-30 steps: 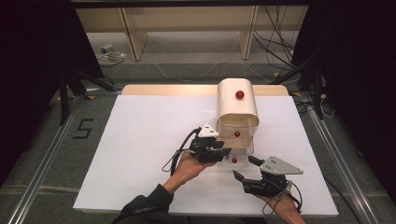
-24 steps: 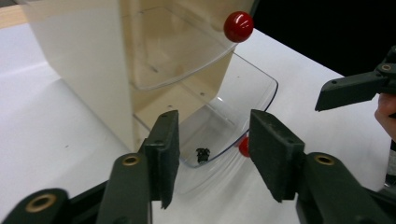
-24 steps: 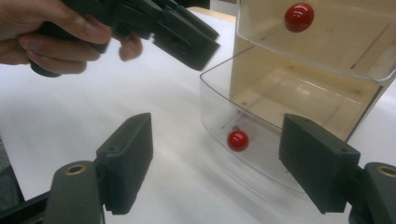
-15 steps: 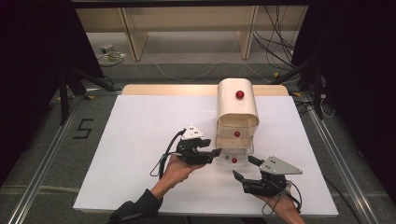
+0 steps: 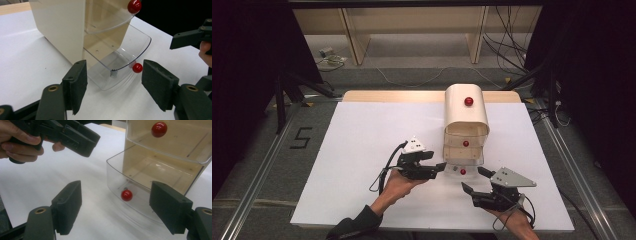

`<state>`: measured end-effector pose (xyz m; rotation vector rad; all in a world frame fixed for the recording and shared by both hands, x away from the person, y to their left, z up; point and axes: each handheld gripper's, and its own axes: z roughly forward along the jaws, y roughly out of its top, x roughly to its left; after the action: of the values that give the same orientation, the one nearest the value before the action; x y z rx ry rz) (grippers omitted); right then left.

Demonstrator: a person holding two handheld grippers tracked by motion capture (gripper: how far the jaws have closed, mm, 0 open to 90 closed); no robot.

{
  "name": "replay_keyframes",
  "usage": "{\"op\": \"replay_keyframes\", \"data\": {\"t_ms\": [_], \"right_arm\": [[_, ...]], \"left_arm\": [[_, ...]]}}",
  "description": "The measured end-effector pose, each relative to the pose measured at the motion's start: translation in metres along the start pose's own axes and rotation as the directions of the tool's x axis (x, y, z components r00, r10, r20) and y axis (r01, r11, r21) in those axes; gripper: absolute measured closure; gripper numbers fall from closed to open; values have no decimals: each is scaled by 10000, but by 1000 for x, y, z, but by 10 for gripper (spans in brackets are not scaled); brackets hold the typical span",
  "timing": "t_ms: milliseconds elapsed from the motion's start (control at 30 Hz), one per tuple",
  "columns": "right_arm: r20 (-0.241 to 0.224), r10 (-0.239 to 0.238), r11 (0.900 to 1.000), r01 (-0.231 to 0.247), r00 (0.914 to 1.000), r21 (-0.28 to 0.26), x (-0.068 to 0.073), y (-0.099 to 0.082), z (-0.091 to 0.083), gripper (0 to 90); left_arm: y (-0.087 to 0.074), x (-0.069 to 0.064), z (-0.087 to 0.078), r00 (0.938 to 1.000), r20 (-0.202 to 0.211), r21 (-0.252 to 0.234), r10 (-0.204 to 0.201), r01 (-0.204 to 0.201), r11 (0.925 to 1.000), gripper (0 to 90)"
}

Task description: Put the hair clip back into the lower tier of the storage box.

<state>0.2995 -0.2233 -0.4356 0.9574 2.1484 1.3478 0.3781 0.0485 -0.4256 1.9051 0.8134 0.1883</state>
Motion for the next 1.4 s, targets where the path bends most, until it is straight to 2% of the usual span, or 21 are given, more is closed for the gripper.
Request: {"op": "replay_keyframes", "data": {"t_ms": [333, 433, 600, 767, 867, 1100, 1400], "right_arm": [[-4, -1, 10000, 1, 10000, -7, 0, 0, 1, 269], [-19, -14, 10000, 14, 10000, 5, 0, 0, 1, 269], [-45, -30, 10000, 30, 10000, -26, 0, 0, 1, 269], [-16, -43, 10000, 43, 10000, -15, 0, 0, 1, 269], [-37, -52, 10000, 52, 10000, -41, 0, 0, 1, 269], [-76, -8, 10000, 8, 10000, 8, 0, 0, 1, 269], [-44, -35, 10000, 35, 10000, 63, 0, 0, 2, 269]], "left_arm": [[-9, 5, -8, 9998, 183, -92, 15, -13, 10000, 307], [-11, 6, -14, 9997, 186, -169, 178, -174, 9997, 279], [-15, 10, -21, 9997, 212, -424, 134, -124, 9990, 254], [-15, 11, -26, 9996, 253, -481, 91, -78, 9988, 235], [-16, 13, -29, 9998, 74, -465, 183, -179, 9988, 229], [-17, 13, -36, 9993, -49, -549, 375, -377, 9978, 227], [-18, 14, -50, 9994, -121, -821, 335, -344, 9960, 227]]}}
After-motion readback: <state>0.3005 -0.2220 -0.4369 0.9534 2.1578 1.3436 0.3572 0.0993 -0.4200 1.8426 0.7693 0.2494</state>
